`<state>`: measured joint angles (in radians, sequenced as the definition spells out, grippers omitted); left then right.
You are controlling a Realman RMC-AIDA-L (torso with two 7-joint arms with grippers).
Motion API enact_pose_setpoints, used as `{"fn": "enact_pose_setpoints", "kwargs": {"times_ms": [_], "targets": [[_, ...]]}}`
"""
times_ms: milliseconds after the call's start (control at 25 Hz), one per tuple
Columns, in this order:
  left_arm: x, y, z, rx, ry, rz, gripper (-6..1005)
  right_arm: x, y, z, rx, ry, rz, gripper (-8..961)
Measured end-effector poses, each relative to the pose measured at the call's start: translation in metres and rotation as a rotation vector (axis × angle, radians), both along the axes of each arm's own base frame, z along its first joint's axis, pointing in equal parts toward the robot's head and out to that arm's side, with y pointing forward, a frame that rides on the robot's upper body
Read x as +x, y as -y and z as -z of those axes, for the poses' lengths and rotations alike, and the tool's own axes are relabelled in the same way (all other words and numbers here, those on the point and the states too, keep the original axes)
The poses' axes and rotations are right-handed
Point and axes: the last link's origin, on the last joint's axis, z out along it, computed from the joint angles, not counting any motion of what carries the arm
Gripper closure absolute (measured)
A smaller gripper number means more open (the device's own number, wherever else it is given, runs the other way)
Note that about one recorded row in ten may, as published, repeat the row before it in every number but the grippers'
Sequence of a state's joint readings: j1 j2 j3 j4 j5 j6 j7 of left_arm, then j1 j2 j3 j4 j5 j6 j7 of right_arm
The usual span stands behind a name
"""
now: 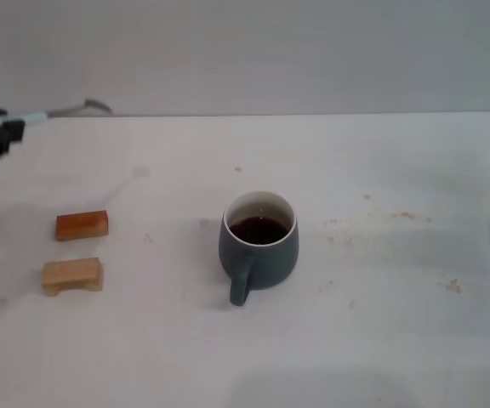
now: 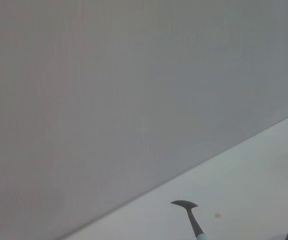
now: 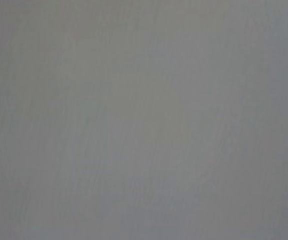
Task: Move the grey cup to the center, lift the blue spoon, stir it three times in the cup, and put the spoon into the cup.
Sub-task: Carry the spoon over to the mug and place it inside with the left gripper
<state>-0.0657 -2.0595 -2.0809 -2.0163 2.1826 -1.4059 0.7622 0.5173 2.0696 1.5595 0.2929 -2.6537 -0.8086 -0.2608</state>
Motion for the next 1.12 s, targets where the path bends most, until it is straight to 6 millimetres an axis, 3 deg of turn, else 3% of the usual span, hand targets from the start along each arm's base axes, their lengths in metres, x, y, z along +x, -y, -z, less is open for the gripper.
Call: {"fn": "enact_pose_setpoints", "kwargs": {"times_ms": [120, 240, 640, 840, 1120], "targets": [[0.003, -0.002, -0.004, -0.009, -0.009, 0.010, 826, 0.001, 0.001, 0.000, -0.001, -0.001, 0.002, 904], [0.019, -0.012, -0.015, -0.055, -0.056, 0.054, 826, 0.002, 0.002, 0.001, -0.001, -0.002, 0.006, 904], [0.029, -0.024, -0.025, -0.092, -0.197, 0.060, 825, 0.003, 0.003, 0.001, 0.004, -0.008, 0.011, 903], [0.032, -0.025, -0.025, -0.115, -0.221, 0.058, 825, 0.001, 0.001, 0.001, 0.005, -0.008, 0.007, 903], [0.047, -0.020, -0.017, -0.295, -0.335, 0.087, 825, -0.001, -0.001, 0.001, 0.006, -0.009, 0.002, 903]]}}
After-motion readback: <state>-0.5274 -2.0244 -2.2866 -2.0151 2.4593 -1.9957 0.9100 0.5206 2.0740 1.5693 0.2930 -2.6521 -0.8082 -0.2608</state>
